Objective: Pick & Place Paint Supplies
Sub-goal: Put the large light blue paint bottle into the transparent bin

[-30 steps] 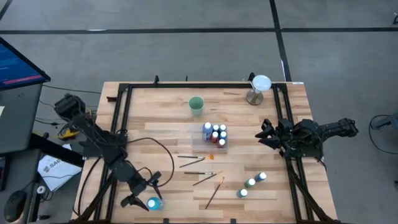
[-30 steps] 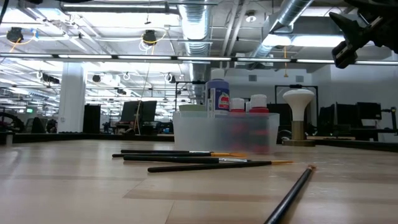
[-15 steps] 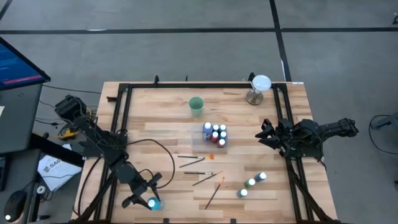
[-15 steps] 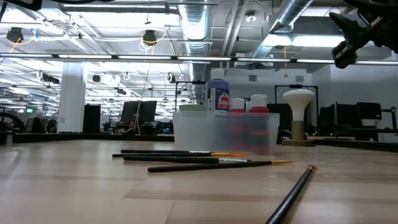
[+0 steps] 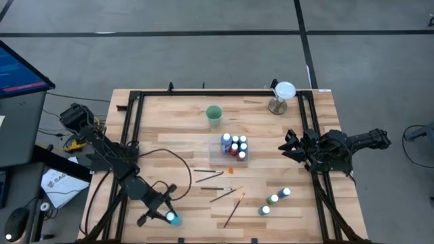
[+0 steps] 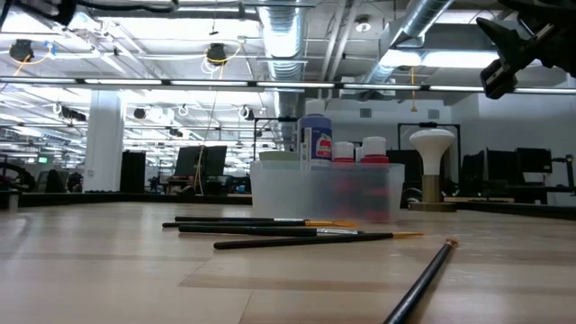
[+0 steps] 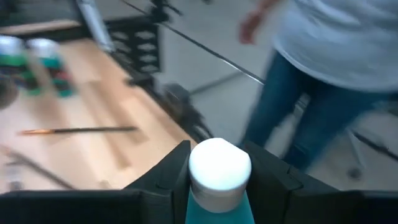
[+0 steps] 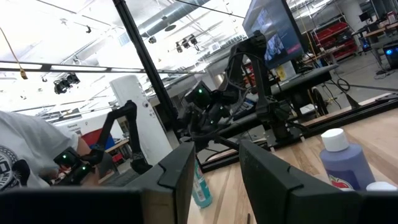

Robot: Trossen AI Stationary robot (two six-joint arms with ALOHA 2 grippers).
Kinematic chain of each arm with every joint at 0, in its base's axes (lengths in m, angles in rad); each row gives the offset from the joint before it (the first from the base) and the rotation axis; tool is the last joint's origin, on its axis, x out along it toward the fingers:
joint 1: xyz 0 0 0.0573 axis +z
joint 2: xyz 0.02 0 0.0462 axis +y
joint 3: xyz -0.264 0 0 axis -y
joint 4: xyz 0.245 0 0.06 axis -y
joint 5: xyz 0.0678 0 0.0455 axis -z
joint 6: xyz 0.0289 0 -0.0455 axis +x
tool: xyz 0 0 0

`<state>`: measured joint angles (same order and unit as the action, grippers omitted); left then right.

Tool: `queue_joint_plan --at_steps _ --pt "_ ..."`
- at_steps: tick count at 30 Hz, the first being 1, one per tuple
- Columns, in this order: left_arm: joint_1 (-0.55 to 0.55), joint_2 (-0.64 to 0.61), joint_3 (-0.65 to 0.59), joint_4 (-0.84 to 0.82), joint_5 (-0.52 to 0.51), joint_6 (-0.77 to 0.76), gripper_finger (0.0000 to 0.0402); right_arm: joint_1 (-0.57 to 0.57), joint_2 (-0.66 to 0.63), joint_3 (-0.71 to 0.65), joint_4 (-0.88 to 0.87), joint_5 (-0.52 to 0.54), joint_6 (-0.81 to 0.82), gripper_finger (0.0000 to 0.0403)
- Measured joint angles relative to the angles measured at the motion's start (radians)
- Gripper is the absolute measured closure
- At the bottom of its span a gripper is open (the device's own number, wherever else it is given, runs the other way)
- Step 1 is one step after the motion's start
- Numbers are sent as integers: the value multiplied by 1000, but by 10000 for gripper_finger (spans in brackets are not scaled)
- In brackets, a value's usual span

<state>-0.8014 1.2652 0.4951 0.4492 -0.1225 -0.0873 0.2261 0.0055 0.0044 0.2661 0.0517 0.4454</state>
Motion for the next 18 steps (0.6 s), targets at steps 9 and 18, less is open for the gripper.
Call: queue_joint_plan --at_steps 9,18 --pt "195 -164 45 10 -376 27 283 0 0 0 0 0 0 281" --pt "637 -148 142 16 -257 105 283 0 0 0 0 0 0 281"
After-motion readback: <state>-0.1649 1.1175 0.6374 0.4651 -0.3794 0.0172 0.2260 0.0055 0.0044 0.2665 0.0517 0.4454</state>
